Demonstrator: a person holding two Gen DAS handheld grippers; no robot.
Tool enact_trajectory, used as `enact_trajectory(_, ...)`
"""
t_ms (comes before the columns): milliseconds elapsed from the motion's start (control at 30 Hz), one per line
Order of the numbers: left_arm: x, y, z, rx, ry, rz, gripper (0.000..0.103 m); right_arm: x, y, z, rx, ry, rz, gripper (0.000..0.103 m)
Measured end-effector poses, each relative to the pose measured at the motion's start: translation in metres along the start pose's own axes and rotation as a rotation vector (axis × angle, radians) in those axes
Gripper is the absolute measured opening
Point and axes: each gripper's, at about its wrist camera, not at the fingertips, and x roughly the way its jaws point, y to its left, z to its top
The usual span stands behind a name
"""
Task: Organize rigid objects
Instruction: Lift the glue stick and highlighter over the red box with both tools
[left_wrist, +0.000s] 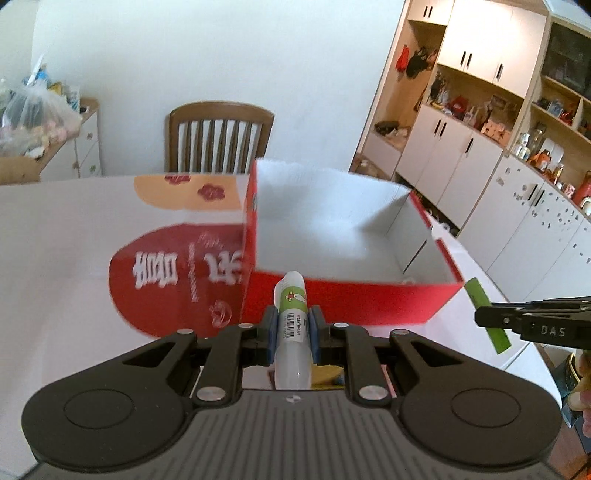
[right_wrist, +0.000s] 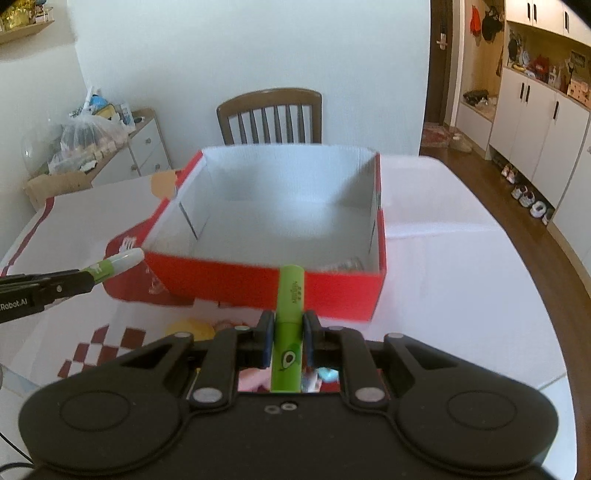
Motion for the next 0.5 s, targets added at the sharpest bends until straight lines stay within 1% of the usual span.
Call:
enact_trajectory(233, 0.014, -0.013, 0.028, 0.023, -0.035, -0.009, 0.017, 0.008, 0.005, 0.028, -0.014, -0.035, 0.001, 0.016)
enact_trajectory(367, 0.029, -0.017, 0.042, 0.029, -0.036, -0.006, 0.017, 0.018, 0.004, 0.041, -0.022, -0.037, 0.002, 0.016)
enact_trajectory(500, 0.050, -0.021, 0.057, 0.057, -0.030, -0.004, 0.017, 0.036, -0.001, 0.053, -0.015, -0.029, -0.001, 0.016)
